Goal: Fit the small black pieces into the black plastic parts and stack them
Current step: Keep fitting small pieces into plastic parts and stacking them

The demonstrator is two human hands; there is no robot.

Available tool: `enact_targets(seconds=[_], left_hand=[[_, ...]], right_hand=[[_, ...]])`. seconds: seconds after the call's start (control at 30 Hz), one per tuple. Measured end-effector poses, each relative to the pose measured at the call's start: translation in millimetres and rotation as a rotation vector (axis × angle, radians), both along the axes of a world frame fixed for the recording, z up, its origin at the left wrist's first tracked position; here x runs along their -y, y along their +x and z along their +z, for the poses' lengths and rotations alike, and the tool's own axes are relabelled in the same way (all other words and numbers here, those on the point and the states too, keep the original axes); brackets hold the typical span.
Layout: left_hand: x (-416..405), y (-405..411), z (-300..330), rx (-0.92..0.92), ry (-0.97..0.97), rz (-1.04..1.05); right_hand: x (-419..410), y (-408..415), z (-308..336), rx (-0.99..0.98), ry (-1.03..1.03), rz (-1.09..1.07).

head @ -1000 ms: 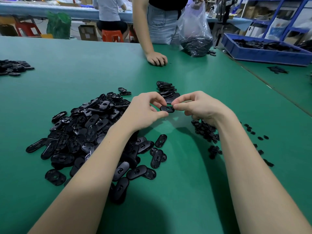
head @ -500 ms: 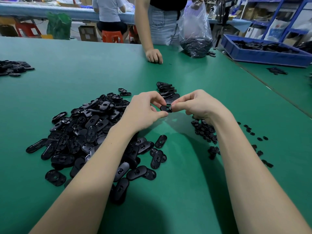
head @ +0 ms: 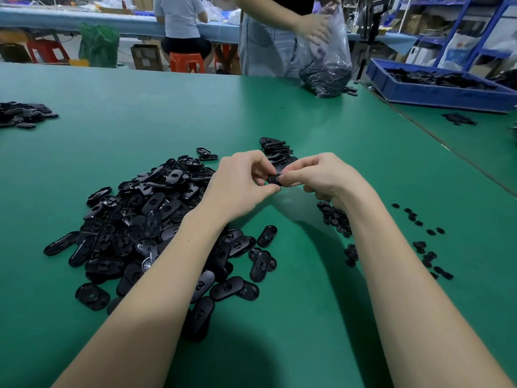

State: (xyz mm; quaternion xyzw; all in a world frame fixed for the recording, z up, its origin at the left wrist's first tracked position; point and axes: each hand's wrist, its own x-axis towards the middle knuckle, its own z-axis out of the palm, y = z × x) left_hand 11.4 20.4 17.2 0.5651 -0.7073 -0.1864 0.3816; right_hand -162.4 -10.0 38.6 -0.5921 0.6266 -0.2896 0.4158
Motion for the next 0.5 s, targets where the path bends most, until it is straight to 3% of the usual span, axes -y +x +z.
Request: enact_targets(seconds=[0.23, 0.5], left_hand=[[1, 2, 1, -0.086, 0.013, -0.046], [7, 2, -3, -0.209, 0.193, 0.0]], right_hand=[[-1, -9, -6, 0.087, 0.086, 0.022], [2, -9, -14, 0.018, -0.079, 0.083]])
